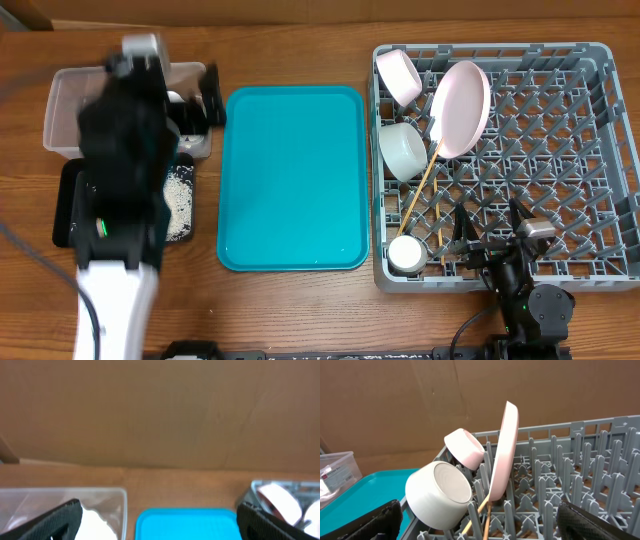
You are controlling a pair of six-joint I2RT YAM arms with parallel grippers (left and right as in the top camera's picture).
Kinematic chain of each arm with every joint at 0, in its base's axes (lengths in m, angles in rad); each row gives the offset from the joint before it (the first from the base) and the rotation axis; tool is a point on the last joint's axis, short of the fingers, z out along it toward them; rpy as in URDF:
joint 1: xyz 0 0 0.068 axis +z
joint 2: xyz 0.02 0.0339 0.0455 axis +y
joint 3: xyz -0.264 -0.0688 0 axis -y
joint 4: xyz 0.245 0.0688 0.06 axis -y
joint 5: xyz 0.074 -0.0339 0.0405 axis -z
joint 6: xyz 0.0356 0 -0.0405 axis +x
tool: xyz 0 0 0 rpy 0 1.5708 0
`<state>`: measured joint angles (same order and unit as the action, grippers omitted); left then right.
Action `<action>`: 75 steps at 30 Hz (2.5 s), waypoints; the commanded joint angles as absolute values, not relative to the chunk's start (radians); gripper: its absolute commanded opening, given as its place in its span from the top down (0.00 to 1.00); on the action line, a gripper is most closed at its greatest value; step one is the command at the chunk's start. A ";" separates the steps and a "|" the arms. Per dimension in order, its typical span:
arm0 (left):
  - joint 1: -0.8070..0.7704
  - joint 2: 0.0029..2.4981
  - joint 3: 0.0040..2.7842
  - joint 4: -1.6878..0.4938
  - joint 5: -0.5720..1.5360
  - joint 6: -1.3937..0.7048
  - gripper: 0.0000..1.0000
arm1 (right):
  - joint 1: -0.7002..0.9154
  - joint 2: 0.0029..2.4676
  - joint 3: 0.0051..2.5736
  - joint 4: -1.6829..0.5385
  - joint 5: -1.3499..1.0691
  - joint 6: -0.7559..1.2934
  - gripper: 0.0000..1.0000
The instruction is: Sort waste into correct bins and load items into the dishwasher
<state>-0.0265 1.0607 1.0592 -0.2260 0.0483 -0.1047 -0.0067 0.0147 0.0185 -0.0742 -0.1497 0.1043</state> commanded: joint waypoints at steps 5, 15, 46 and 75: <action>-0.031 0.628 0.485 0.074 0.041 0.031 0.00 | -0.012 0.003 0.008 -0.068 -0.151 0.104 0.00; -0.004 0.211 0.085 0.180 0.023 0.031 0.00 | -0.012 0.003 0.008 -0.068 -0.151 0.104 0.00; 0.012 0.004 0.005 -0.078 0.019 -0.006 0.00 | -0.012 0.003 0.008 -0.068 -0.151 0.104 0.00; 0.012 0.004 0.005 -0.078 0.019 -0.006 0.00 | -0.012 0.003 0.008 -0.068 -0.151 0.104 0.00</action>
<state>0.0029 0.0158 0.0082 -0.0757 0.0250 0.0029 -0.0067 0.0147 0.0185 -0.0723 -0.1497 0.1040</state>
